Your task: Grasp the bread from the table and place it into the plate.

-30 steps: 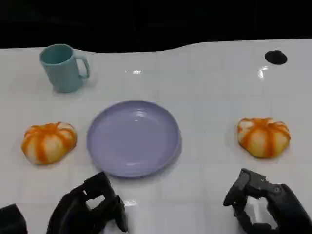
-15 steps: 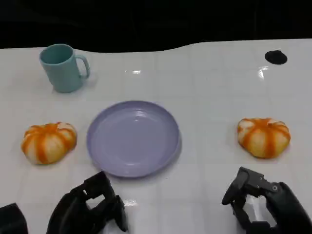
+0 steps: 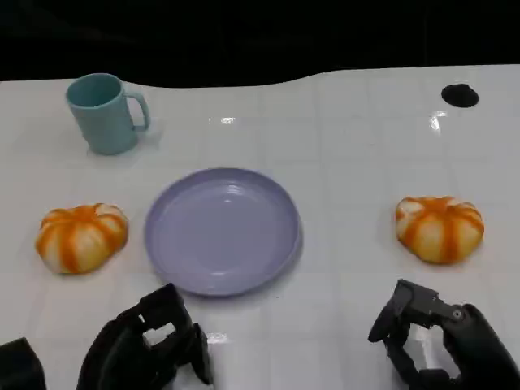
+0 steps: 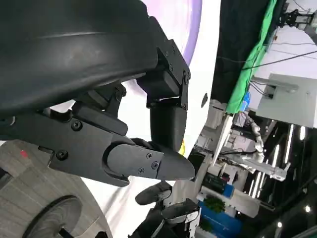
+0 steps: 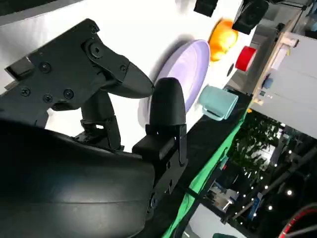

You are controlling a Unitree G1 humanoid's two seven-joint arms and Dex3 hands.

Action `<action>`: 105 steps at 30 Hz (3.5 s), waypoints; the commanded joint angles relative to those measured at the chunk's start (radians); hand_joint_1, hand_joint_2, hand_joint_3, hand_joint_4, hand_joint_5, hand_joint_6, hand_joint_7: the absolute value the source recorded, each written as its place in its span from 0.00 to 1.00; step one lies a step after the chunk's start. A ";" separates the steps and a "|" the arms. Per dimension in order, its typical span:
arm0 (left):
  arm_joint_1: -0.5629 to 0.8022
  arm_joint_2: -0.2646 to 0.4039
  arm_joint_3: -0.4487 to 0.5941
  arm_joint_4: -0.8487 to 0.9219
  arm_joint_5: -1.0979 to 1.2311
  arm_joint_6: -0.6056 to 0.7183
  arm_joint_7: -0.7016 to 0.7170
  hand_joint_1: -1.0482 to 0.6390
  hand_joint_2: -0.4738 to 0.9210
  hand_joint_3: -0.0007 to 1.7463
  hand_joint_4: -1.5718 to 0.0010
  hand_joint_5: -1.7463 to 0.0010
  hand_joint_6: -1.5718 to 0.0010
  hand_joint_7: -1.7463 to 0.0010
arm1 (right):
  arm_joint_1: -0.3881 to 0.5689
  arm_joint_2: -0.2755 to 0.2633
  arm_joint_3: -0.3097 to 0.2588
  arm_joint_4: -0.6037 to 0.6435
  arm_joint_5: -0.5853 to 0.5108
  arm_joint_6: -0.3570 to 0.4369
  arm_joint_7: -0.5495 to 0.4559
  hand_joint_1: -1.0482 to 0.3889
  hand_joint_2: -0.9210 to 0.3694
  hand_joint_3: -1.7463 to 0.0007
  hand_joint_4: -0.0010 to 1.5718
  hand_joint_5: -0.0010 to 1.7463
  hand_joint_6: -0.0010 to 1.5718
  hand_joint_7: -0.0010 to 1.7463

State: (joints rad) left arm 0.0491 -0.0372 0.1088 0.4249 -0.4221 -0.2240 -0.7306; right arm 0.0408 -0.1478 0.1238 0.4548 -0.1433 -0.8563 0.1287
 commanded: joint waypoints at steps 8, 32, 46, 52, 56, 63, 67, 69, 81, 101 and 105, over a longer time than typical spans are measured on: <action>0.005 0.012 -0.001 -0.007 0.000 -0.008 -0.009 0.24 1.00 0.11 0.49 0.00 0.55 0.11 | -0.005 -0.011 -0.031 -0.013 0.034 -0.023 -0.001 0.55 0.21 0.54 0.34 0.71 0.40 0.48; -0.006 0.006 0.000 0.004 0.010 -0.012 0.007 0.24 1.00 0.13 0.49 0.00 0.56 0.09 | -0.067 -0.235 -0.150 -0.315 -0.691 0.243 -0.469 0.47 0.00 0.97 0.17 0.22 0.32 0.03; 0.002 0.003 0.000 -0.011 0.009 -0.004 0.010 0.24 1.00 0.12 0.49 0.00 0.56 0.09 | -0.156 -0.300 -0.011 -0.402 -0.877 0.632 -0.331 0.33 0.05 1.00 0.05 0.22 0.21 0.00; 0.005 0.002 0.000 -0.019 0.006 0.008 0.013 0.24 1.00 0.12 0.49 0.00 0.56 0.09 | -0.217 -0.311 0.060 -0.341 -0.877 0.691 -0.285 0.32 0.06 1.00 0.01 0.24 0.18 0.00; 0.005 0.002 0.000 -0.019 0.005 0.010 0.010 0.25 1.00 0.12 0.49 0.00 0.56 0.09 | -0.261 -0.314 0.109 -0.276 -0.889 0.722 -0.278 0.30 0.06 1.00 0.00 0.23 0.16 0.00; 0.008 0.001 0.000 -0.023 0.001 0.013 0.005 0.25 1.00 0.12 0.49 0.00 0.56 0.10 | -0.343 -0.308 0.178 -0.136 -0.880 0.746 -0.319 0.29 0.06 1.00 0.02 0.23 0.17 0.01; 0.009 0.002 0.000 -0.021 0.000 0.012 0.001 0.25 1.00 0.12 0.49 0.00 0.56 0.11 | -0.381 -0.306 0.210 -0.068 -0.877 0.757 -0.343 0.30 0.06 1.00 0.03 0.23 0.17 0.01; 0.011 0.000 -0.002 -0.024 -0.001 0.014 0.002 0.25 1.00 0.12 0.49 0.00 0.55 0.11 | -0.406 -0.301 0.227 -0.023 -0.877 0.759 -0.363 0.30 0.05 1.00 0.03 0.22 0.18 0.01; 0.015 0.001 -0.007 -0.025 0.008 0.005 0.009 0.24 1.00 0.12 0.49 0.00 0.55 0.12 | -0.572 -0.246 0.324 0.296 -0.834 0.739 -0.467 0.34 0.06 1.00 0.07 0.20 0.20 0.01; 0.029 0.007 -0.005 -0.043 0.000 0.008 0.002 0.25 1.00 0.12 0.49 0.00 0.55 0.10 | -0.680 -0.183 0.386 0.546 -0.695 0.671 -0.463 0.44 0.06 1.00 0.27 0.09 0.27 0.01; 0.035 0.006 -0.008 -0.057 -0.001 0.019 0.010 0.25 1.00 0.12 0.49 0.00 0.55 0.10 | -0.695 -0.176 0.394 0.574 -0.680 0.666 -0.469 0.48 0.04 1.00 0.38 0.07 0.34 0.02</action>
State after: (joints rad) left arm 0.0715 -0.0460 0.0966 0.3856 -0.4216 -0.2122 -0.7301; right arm -0.6418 -0.3299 0.5095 1.0003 -0.8319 -0.1879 -0.3464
